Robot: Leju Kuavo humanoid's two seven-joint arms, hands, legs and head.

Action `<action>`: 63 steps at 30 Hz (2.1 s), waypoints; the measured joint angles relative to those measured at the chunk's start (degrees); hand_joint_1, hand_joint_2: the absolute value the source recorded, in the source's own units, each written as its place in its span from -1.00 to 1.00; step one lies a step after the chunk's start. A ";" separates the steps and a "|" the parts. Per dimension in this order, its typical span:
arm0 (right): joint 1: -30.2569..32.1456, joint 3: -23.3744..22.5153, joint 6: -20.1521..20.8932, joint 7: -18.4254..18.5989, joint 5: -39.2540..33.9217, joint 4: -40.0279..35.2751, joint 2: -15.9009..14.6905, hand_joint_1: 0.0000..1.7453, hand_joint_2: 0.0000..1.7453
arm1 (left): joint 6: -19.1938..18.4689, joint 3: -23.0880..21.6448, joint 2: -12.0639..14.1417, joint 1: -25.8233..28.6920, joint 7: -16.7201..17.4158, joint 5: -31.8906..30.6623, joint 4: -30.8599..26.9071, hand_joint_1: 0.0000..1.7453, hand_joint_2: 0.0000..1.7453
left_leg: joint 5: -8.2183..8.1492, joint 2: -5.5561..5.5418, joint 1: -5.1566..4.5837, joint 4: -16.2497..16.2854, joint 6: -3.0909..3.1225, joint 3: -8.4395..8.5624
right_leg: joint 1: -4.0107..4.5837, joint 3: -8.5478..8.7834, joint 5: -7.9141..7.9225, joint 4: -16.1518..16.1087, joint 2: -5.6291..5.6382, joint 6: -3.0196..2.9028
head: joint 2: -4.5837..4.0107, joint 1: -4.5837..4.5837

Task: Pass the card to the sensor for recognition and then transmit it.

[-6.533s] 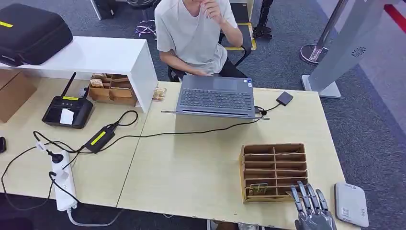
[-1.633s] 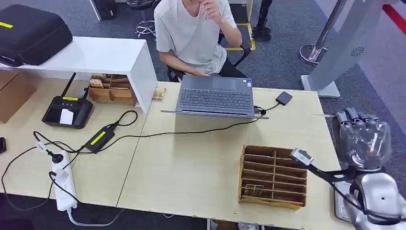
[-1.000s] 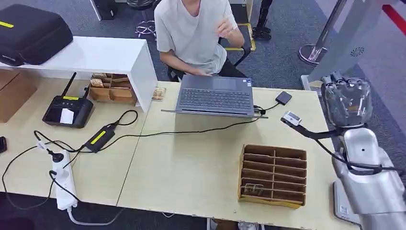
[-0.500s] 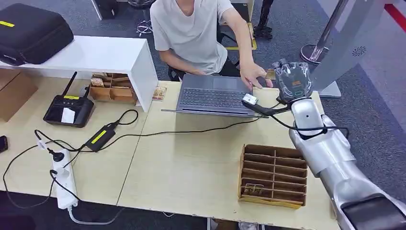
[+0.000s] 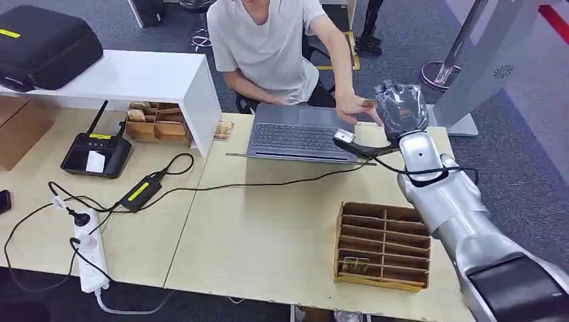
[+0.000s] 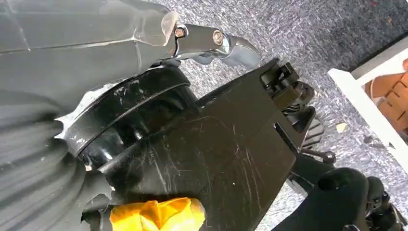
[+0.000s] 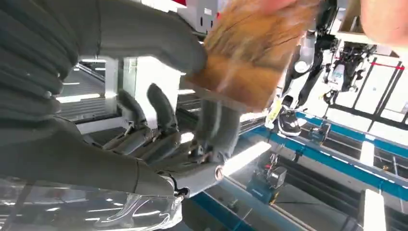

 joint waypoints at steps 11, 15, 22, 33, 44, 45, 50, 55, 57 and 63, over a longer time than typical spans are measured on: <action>0.00 0.11 -0.79 0.26 0.07 2.16 0.09 -1.00 1.00 | 0.18 -0.20 0.07 -0.09 0.20 0.28 0.00 -1.00 1.00 | 0.00 0.01 0.00 0.01 0.00 0.00 | 0.00 -0.02 0.00 -0.01 0.01 0.00 | 0.00 0.02; 0.27 0.11 -1.27 0.37 0.07 2.34 -0.15 -1.00 1.00 | 0.24 -0.20 0.09 -0.08 0.20 0.59 0.00 -1.00 1.00 | 0.00 0.02 0.00 0.01 0.00 0.00 | 0.00 -0.03 0.00 -0.01 0.01 0.00 | 0.00 0.02; 0.64 0.09 -1.20 0.90 0.04 2.36 -1.64 -1.00 1.00 | 0.33 -0.20 0.09 -0.08 0.20 1.01 0.00 -1.00 1.00 | 0.00 0.02 0.00 0.03 0.00 0.00 | 0.00 -0.06 0.00 -0.02 0.01 0.00 | 0.00 0.00; 2.30 -1.75 -1.07 -0.64 -0.53 -0.11 -10.78 -1.00 1.00 | 0.63 -0.33 0.09 -0.03 0.06 2.54 0.00 -1.00 1.00 | -0.01 -0.25 -0.02 0.19 0.01 -0.18 | -0.01 -0.07 0.01 -0.06 -0.33 0.03 | 0.00 0.00; 17.47 -15.81 -0.68 -4.74 -8.00 -13.54 -35.49 -1.00 1.00 | 1.55 -0.33 0.13 0.38 0.11 5.60 0.00 -1.00 1.00 | -0.19 -0.70 -0.03 0.44 0.32 -0.50 | 0.00 -0.04 -0.09 -0.20 -0.82 0.20 | 0.00 0.07; 20.26 -18.02 -0.50 -4.79 -8.64 -14.96 -37.91 -1.00 1.00 | 1.66 -0.33 0.11 0.43 0.11 5.84 0.00 -1.00 1.00 | -0.19 -0.72 -0.02 0.48 0.34 -0.50 | 0.00 -0.04 -0.12 -0.23 -0.86 0.26 | 0.00 -0.02; 31.95 -29.23 -0.19 -5.11 -10.29 -19.33 -46.76 -1.00 1.00 | 1.99 -0.33 0.09 0.41 0.24 6.89 0.00 -1.00 1.00 | -0.33 -0.52 -0.03 0.44 0.48 -0.51 | 0.00 -0.08 -0.14 -0.21 -0.65 0.29 | 0.00 0.02; 43.99 -41.34 1.84 -2.75 -6.20 -20.61 -51.45 -1.00 1.00 | 2.69 -0.33 -0.02 0.40 0.37 8.28 0.00 -1.00 1.00 | -0.33 -0.58 -0.03 0.44 0.49 -0.52 | 0.00 -0.09 -0.17 -0.22 -0.77 0.30 | 0.00 0.00; 47.36 -46.17 2.56 -1.81 -3.86 -20.02 -52.31 -1.00 1.00 | 2.80 -0.33 -0.02 0.40 0.41 8.68 0.00 -1.00 1.00 | -0.33 -0.53 -0.03 0.43 0.49 -0.52 | 0.00 -0.10 -0.17 -0.22 -0.71 0.30 | 0.00 0.02; 51.78 -54.51 9.12 2.57 -0.39 -15.51 -53.61 -1.00 1.00 | 3.04 -0.33 -0.09 0.37 0.81 8.98 0.00 -1.00 1.00 | -0.33 -0.13 -0.03 0.42 0.49 -0.39 | -0.01 -0.13 -0.15 -0.22 -0.33 0.29 | 0.00 0.00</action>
